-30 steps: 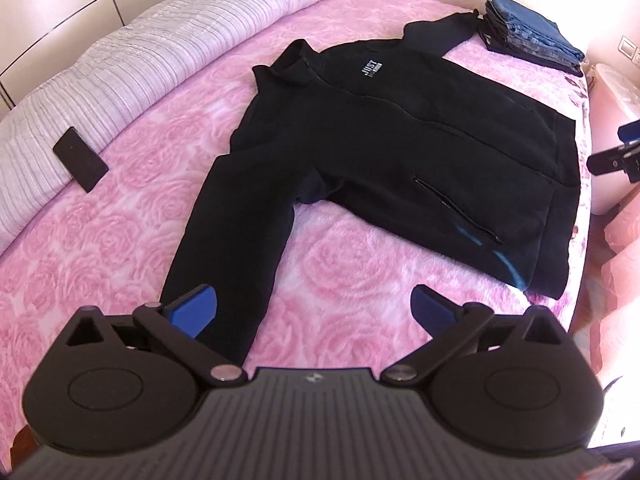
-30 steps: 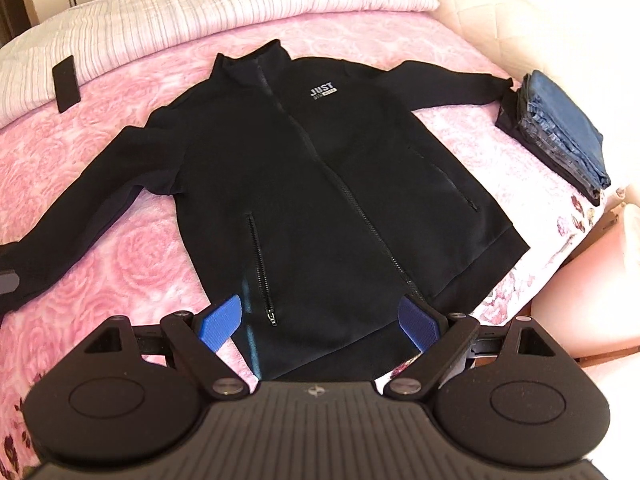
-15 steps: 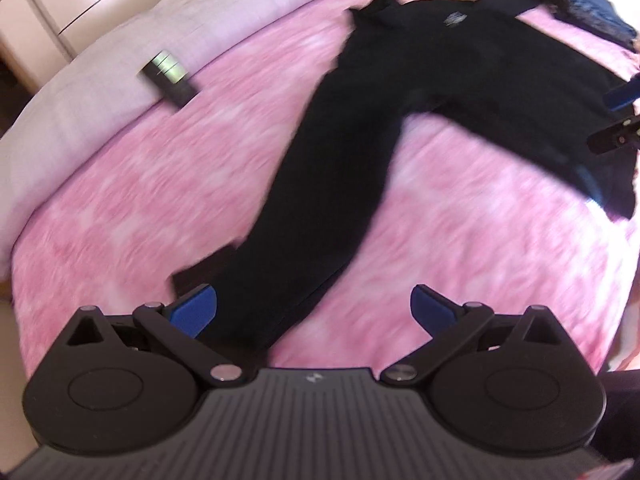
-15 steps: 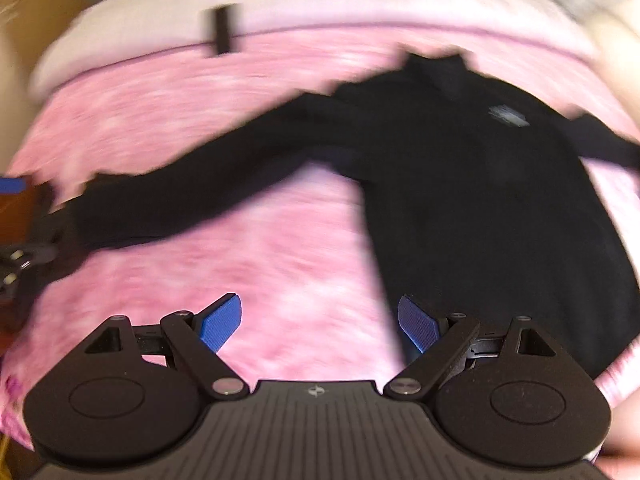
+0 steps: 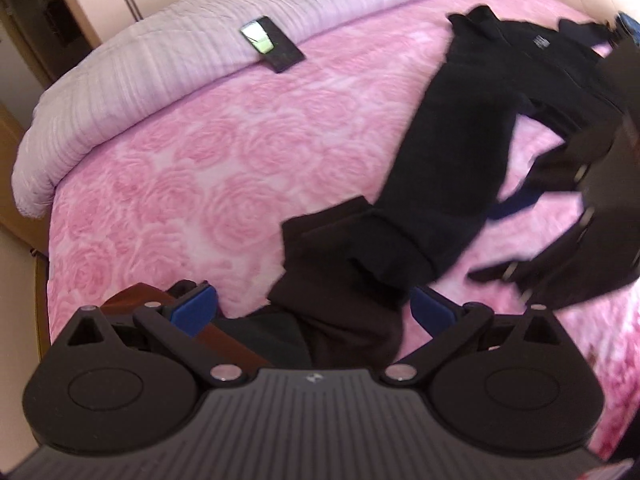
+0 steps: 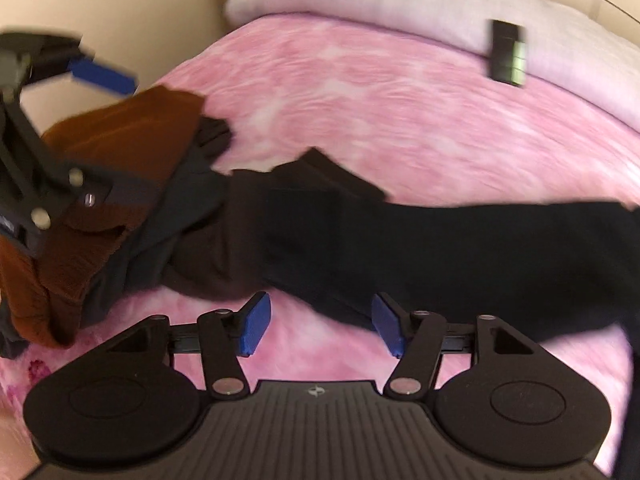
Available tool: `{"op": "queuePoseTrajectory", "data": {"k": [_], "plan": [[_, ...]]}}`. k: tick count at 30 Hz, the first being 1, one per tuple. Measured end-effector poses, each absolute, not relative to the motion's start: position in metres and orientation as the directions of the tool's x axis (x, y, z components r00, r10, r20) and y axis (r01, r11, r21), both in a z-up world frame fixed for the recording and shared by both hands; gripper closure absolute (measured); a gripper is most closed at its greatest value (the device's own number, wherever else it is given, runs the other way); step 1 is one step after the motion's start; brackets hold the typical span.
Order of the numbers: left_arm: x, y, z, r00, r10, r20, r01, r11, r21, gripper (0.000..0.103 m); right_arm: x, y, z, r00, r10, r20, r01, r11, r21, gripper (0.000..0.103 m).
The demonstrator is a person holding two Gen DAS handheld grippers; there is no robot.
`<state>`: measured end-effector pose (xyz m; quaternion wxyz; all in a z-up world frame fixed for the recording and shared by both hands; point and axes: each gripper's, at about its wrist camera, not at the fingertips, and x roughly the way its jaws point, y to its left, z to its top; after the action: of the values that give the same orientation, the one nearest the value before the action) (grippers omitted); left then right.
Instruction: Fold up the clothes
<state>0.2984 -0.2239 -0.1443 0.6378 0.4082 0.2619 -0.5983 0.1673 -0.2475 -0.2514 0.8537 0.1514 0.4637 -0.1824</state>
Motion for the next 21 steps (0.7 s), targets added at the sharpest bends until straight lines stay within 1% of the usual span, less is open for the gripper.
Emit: {"op": "queuePoseTrajectory", "data": {"k": [2, 5, 8, 11, 14, 15, 16, 17, 19, 21], "plan": [[0.307, -0.225, -0.152, 0.150, -0.560, -0.815, 0.979, -0.033, 0.203, 0.001, 0.190, -0.242, -0.269, 0.509, -0.160, -0.846, 0.405, 0.912, 0.071, 0.046], [0.316, -0.222, -0.164, 0.151, -0.557, -0.817, 0.980, -0.025, 0.199, 0.001, 0.209, -0.236, -0.291, 0.482, -0.181, -0.857, 0.353, 0.935, 0.002, 0.046], [0.322, -0.219, -0.175, 0.155, -0.550, -0.821, 0.980, -0.021, 0.199, 0.001, 0.219, -0.227, -0.305, 0.453, -0.238, -0.859, 0.295, 0.950, -0.108, 0.046], [0.328, -0.215, -0.180, 0.150, -0.542, -0.827, 0.984, -0.003, 0.181, 0.001, 0.228, -0.227, -0.311, 0.446, -0.274, -0.852, 0.249, 0.952, -0.176, 0.046], [0.332, -0.213, -0.183, 0.146, -0.537, -0.831, 0.986, 0.008, 0.167, 0.001, 0.231, -0.229, -0.309, 0.437, -0.272, -0.857, 0.214, 0.957, -0.194, 0.049], [0.333, -0.214, -0.183, 0.143, -0.537, -0.832, 0.986, 0.007, 0.166, 0.001, 0.229, -0.230, -0.308, 0.436, -0.268, -0.859, 0.210, 0.958, -0.192, 0.056], [0.333, -0.215, -0.184, 0.140, -0.536, -0.832, 0.986, 0.003, 0.165, 0.001, 0.227, -0.230, -0.306, 0.437, -0.265, -0.859, 0.210, 0.959, -0.189, 0.068], [0.332, -0.216, -0.184, 0.137, -0.536, -0.833, 0.986, -0.006, 0.166, 0.001, 0.224, -0.230, -0.304, 0.438, -0.262, -0.860, 0.210, 0.960, -0.185, 0.075], [0.329, -0.218, -0.185, 0.129, -0.537, -0.833, 0.985, -0.026, 0.170, 0.001, 0.218, -0.235, -0.296, 0.451, -0.256, -0.855, 0.237, 0.958, -0.162, 0.086], [0.323, -0.221, -0.188, 0.119, -0.535, -0.837, 0.982, -0.062, 0.179, 0.001, 0.211, -0.240, -0.285, 0.473, -0.252, -0.844, 0.271, 0.953, -0.132, 0.088]]}}
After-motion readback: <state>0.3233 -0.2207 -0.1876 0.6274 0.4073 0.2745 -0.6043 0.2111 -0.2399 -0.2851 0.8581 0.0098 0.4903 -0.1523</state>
